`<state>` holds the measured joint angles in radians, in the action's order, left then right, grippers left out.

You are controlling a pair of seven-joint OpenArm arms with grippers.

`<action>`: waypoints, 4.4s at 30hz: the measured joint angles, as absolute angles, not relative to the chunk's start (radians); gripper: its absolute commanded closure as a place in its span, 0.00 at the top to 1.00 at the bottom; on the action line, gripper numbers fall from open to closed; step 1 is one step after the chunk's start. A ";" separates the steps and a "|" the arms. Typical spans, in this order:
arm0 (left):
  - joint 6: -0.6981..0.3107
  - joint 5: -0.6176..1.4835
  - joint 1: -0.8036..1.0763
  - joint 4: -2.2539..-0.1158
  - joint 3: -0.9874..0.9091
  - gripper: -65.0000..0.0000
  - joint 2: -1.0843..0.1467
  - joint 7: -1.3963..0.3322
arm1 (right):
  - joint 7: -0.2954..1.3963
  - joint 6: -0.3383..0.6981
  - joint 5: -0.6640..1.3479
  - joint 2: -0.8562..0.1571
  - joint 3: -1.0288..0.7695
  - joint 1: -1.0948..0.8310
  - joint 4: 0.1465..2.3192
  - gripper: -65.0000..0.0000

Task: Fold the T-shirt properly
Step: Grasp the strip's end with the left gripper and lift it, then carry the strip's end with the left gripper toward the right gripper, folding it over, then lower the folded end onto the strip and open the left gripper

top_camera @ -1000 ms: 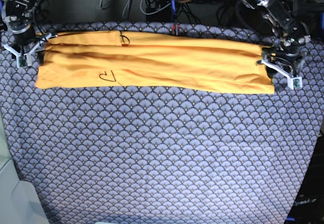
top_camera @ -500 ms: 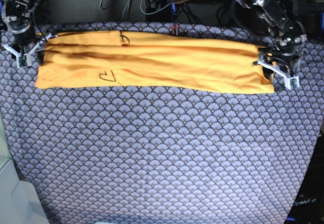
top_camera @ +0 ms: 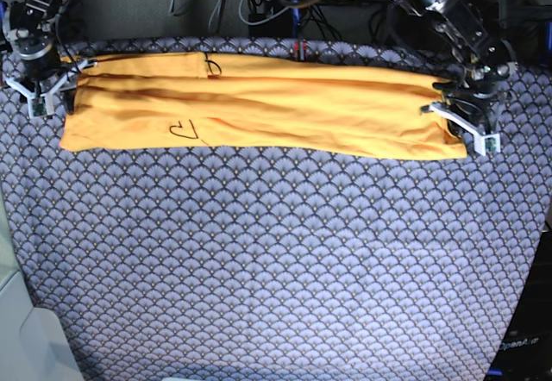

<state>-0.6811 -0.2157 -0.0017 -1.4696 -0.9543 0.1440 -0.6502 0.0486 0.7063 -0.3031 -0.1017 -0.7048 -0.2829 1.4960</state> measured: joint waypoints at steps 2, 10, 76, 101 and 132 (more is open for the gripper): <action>-0.682 -0.216 -0.025 -1.479 -0.954 0.00 0.138 -0.728 | 0.049 0.707 -0.303 -0.102 -0.705 -0.282 1.496 0.40; -0.693 -0.256 -0.011 -1.605 -0.948 0.00 0.156 -0.896 | 0.049 0.707 -0.303 -0.102 -0.704 -0.281 1.494 0.40; -0.518 -0.018 0.072 -1.712 0.369 0.00 0.145 -1.022 | 0.049 0.706 -0.390 -0.091 -0.704 -0.281 1.494 0.40; -0.482 -0.016 0.022 -1.651 0.481 0.11 0.142 -0.982 | 0.049 0.706 -0.390 -0.086 -0.704 -0.281 1.494 0.40; -0.569 -0.009 0.312 -1.914 0.123 0.00 0.047 -1.036 | 0.048 0.706 -0.397 -0.086 -0.704 -0.253 1.494 0.40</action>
<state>-0.5694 -0.0093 0.3119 -1.9141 0.1234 0.0471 -1.0355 0.0479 0.7063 -0.3969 -0.0860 -0.7040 -0.2527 1.4944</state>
